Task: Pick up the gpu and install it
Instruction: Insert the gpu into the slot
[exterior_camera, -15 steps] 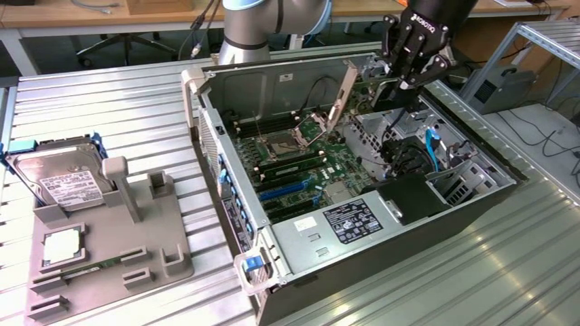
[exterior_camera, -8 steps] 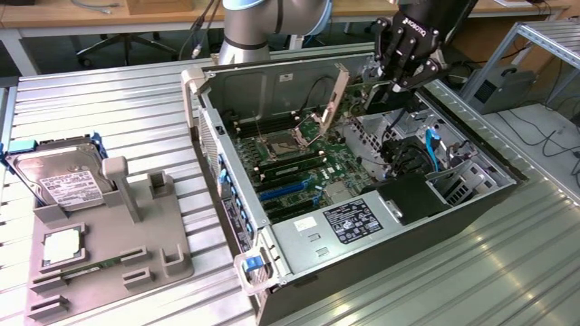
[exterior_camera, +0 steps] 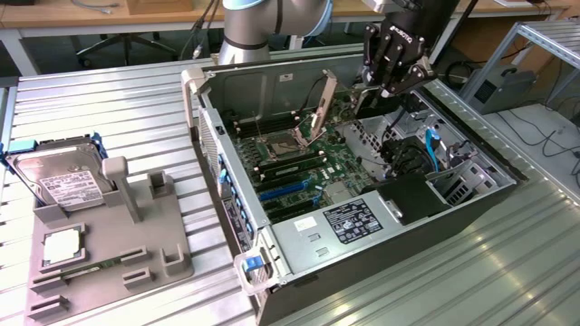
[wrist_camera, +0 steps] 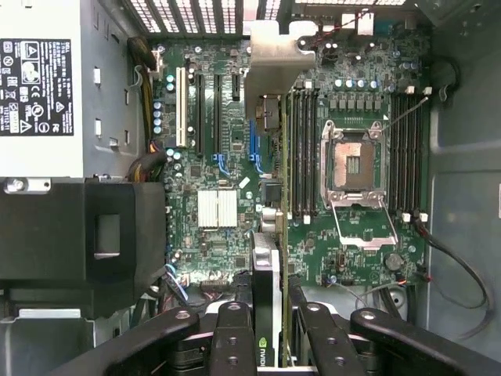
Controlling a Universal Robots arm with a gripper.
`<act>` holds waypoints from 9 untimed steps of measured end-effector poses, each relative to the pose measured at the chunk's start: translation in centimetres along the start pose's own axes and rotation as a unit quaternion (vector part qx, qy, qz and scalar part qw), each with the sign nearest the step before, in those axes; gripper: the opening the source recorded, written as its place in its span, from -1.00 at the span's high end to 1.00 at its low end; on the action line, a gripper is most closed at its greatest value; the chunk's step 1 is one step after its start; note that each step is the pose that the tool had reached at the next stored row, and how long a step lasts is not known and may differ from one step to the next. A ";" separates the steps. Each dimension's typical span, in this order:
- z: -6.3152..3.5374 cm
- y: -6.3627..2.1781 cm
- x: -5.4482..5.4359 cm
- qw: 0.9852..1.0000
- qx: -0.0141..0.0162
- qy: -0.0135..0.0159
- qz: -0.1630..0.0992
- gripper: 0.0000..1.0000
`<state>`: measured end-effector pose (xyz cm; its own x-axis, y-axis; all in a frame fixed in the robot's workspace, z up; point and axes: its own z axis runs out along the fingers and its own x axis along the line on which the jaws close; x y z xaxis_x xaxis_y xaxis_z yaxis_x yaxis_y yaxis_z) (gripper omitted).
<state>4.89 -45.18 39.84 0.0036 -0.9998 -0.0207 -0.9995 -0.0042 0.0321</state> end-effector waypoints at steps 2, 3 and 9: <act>0.28 0.23 -0.1 1.000 0.000 0.000 0.000 0.46; 0.40 0.32 -0.1 1.000 0.000 0.000 0.000 0.46; 1.01 0.61 -0.1 1.000 0.000 0.000 0.000 0.46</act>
<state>4.25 -45.03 38.85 0.0036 -0.9998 -0.0206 -0.9995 -0.0042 0.0321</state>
